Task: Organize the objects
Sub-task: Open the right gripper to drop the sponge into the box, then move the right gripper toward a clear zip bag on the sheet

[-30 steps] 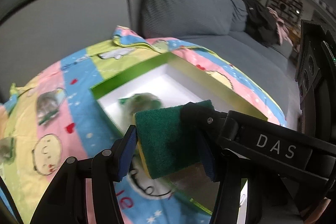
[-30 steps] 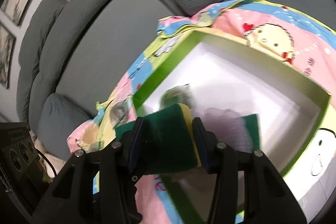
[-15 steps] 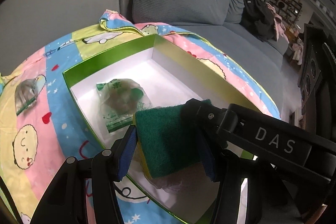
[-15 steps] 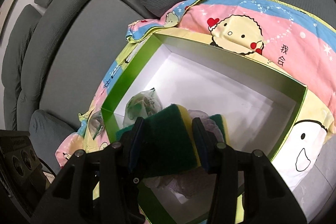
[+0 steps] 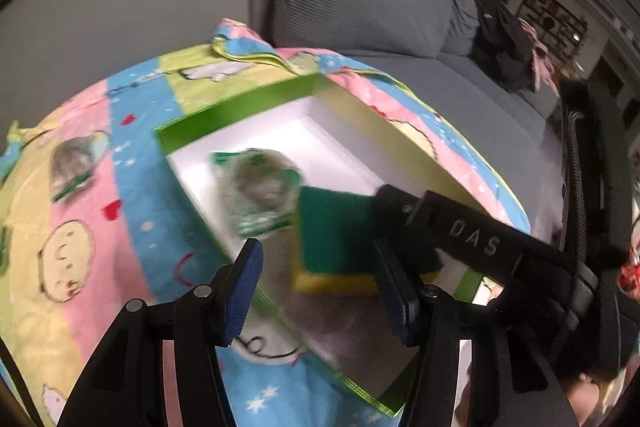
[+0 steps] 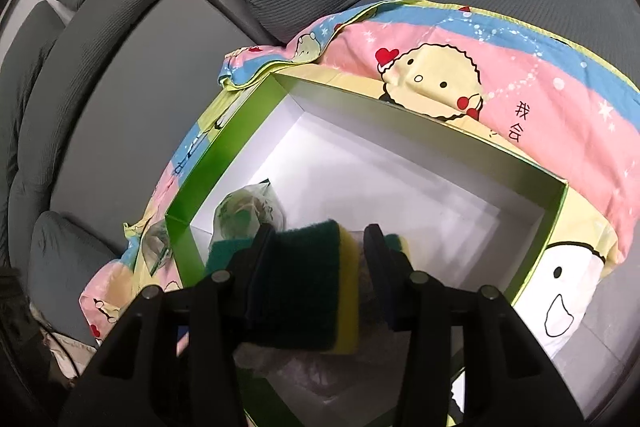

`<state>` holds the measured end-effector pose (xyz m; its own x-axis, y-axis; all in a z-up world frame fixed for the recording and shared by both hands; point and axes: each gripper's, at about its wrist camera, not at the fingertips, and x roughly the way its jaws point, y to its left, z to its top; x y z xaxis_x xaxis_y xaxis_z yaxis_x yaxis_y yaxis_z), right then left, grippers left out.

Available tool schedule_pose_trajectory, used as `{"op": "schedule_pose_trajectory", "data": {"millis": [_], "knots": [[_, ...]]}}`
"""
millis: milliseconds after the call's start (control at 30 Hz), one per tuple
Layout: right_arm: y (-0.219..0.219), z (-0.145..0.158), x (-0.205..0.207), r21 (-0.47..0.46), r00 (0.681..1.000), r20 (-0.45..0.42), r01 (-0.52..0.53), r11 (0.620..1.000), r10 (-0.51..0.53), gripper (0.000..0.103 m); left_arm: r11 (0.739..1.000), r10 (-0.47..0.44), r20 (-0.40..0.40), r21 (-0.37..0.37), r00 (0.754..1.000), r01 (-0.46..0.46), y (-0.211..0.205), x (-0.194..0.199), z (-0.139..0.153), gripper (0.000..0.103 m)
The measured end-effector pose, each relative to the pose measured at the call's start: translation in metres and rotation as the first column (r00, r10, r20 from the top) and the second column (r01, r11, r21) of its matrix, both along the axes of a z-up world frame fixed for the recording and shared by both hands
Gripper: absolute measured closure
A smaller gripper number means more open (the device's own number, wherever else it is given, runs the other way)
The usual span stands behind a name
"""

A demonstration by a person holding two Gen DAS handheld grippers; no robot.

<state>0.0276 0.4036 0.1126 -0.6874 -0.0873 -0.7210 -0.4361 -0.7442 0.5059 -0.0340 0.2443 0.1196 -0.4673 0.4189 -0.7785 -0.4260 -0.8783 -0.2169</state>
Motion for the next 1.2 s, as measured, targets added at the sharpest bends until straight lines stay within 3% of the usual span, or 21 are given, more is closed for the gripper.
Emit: {"op": "schedule_pose_trajectory", "data": {"millis": [167,267,433,500,567,700,833,933,1033,1100,1167,1200], "knots": [[0.000,0.002,0.001,0.043,0.998,0.003,0.055,0.998,-0.056,0.058,0.996,0.092,-0.023,0.006,0.996,-0.092,-0.040,0.010,0.011,0.046],[0.002,0.005,0.003,0.094,0.994,0.007,0.112,0.989,-0.113,0.057,0.982,0.187,-0.034,-0.030,0.982,-0.188,-0.071,0.010,0.010,0.046],[0.013,0.010,0.016,0.040,0.980,-0.042,0.195,0.980,-0.193,0.051,0.911,0.411,0.029,-0.036,0.911,-0.410,-0.139,0.004,-0.009,0.046],[0.013,0.017,0.024,0.017,0.974,-0.088,0.212,0.977,-0.210,0.041,0.872,0.489,0.074,-0.025,0.869,-0.488,-0.166,0.002,-0.020,0.046],[0.007,0.027,0.028,0.019,0.970,-0.140,0.204,0.979,-0.199,0.038,0.844,0.535,0.100,-0.016,0.839,-0.537,-0.185,0.002,-0.027,0.046],[-0.018,0.045,0.023,0.054,0.975,-0.191,0.124,0.991,-0.111,0.035,0.783,0.620,0.125,-0.037,0.775,-0.620,-0.219,-0.001,-0.041,0.046],[-0.055,0.057,0.010,0.079,0.979,-0.201,0.000,0.997,0.016,0.023,0.761,0.646,0.160,-0.051,0.746,-0.647,-0.242,-0.001,-0.055,0.046],[-0.096,0.066,0.000,0.170,0.969,-0.200,-0.114,0.979,0.147,0.023,0.748,0.657,0.203,-0.057,0.726,-0.661,-0.257,-0.006,-0.066,0.046],[-0.127,0.066,-0.018,0.113,0.944,-0.200,-0.245,0.963,0.264,0.023,0.744,0.661,0.220,-0.067,0.717,-0.665,-0.269,-0.010,-0.070,0.046],[-0.147,0.066,-0.035,0.121,0.932,-0.171,-0.302,0.946,0.319,0.023,0.734,0.674,0.216,-0.083,0.707,-0.674,-0.278,-0.011,-0.072,0.046],[-0.169,0.065,-0.055,0.164,0.918,-0.121,-0.357,0.920,0.378,0.022,0.716,0.694,0.214,-0.106,0.687,-0.690,-0.287,-0.011,-0.073,0.038],[-0.186,0.064,-0.072,0.199,0.904,-0.080,-0.399,0.895,0.420,0.016,0.690,0.721,0.207,-0.115,0.662,-0.715,-0.294,-0.010,-0.074,0.037]]}}
